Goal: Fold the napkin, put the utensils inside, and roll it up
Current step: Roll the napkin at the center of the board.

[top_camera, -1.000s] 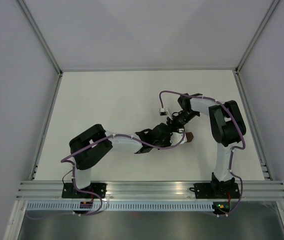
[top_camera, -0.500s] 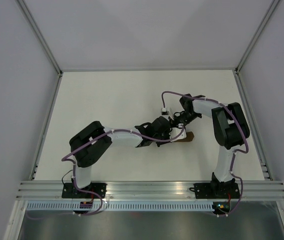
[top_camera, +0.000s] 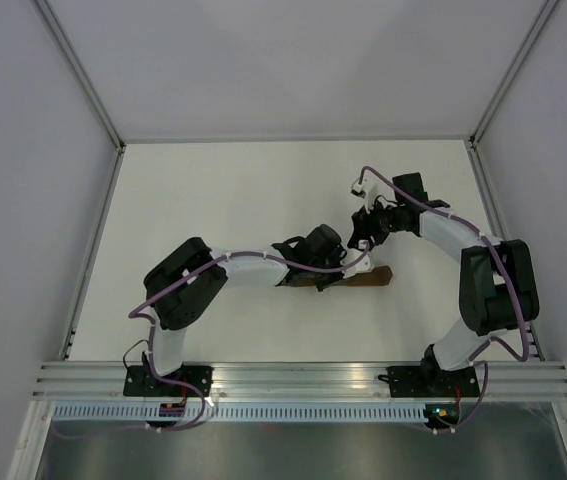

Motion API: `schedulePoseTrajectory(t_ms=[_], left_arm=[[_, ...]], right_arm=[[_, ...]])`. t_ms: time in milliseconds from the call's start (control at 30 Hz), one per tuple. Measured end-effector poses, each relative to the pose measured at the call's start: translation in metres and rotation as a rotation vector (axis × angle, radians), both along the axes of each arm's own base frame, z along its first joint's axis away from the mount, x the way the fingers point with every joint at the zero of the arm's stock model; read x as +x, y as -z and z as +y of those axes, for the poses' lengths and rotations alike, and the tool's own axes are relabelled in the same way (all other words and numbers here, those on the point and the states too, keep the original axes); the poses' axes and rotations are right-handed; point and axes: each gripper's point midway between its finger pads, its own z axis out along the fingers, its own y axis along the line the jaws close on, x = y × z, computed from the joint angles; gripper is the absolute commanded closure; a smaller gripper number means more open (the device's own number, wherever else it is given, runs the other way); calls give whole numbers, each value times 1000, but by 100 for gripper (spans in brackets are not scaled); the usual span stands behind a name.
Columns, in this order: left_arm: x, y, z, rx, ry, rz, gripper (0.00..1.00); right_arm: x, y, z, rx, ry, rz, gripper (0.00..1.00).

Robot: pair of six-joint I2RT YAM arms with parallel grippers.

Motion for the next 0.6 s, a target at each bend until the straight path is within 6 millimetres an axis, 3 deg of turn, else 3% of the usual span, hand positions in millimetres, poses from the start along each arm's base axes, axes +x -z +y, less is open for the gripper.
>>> schedulePoseTrajectory(t_ms=[200, 300, 367, 467, 600], left_arm=[[4, 0, 2, -32, -9, 133, 98], [6, 0, 2, -43, -5, 226, 98], [7, 1, 2, -45, -2, 292, 98], [9, 1, 2, -44, -4, 381, 98], [10, 3, 2, -43, -14, 484, 98]], right_arm=[[26, -23, -48, 56, 192, -47, 42], [29, -37, -72, 67, 246, -82, 42], [24, -50, -81, 61, 252, -135, 42], [2, -67, -79, 39, 201, -232, 42], [-30, -70, -69, -14, 96, -335, 42]])
